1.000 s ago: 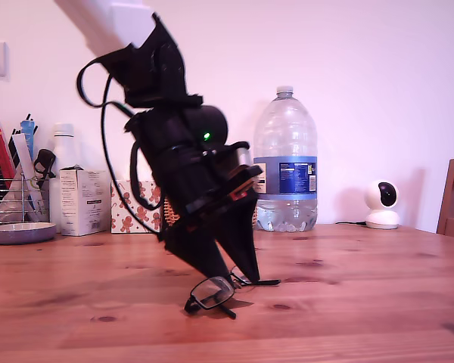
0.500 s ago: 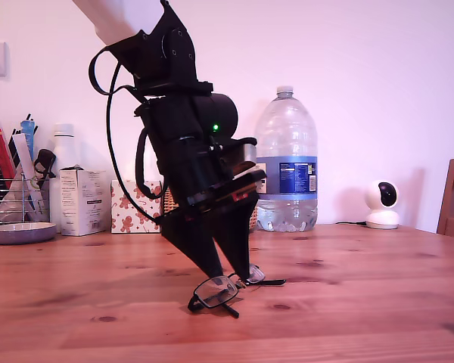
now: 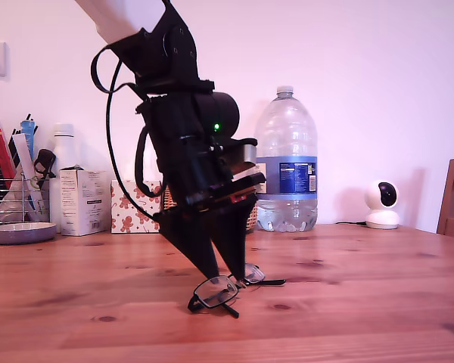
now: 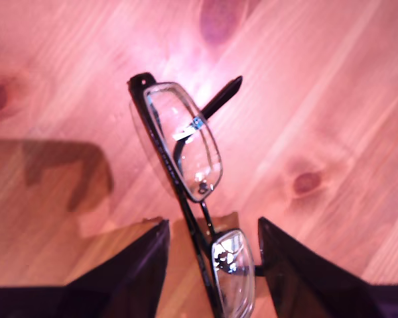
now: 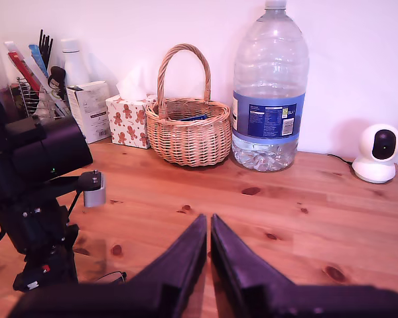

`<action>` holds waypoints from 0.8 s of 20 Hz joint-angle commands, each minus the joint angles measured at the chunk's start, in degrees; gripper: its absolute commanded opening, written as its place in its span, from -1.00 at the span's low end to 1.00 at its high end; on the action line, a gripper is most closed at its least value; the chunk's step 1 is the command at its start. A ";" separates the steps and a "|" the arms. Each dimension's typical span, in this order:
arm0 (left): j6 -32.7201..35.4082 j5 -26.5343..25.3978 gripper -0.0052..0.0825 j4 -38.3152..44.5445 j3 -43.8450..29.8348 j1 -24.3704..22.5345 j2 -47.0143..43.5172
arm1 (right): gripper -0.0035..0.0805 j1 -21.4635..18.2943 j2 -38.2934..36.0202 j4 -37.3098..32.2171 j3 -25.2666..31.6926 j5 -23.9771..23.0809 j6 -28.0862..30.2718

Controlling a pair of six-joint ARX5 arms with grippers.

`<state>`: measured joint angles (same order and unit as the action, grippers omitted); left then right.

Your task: Pick up the glasses and close them, then place them back on the table

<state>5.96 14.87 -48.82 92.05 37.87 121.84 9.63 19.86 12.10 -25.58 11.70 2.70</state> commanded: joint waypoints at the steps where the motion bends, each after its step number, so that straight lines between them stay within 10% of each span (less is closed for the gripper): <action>1: -0.04 -0.63 -0.23 -0.94 0.83 -0.31 -3.26 | -0.95 0.11 0.24 -0.66 0.50 0.33 -1.31; 4: 0.44 -0.63 -0.96 -0.85 0.83 -1.22 -5.46 | -0.95 0.09 0.22 -0.52 0.50 -0.35 -1.18; 16: 0.46 -7.08 -0.93 6.03 0.07 -9.18 -16.50 | -0.95 -4.00 10.25 -1.01 0.50 -6.21 -3.78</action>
<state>6.31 7.77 -43.70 92.23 29.15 106.17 6.22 29.54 12.16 -25.58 5.52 -0.64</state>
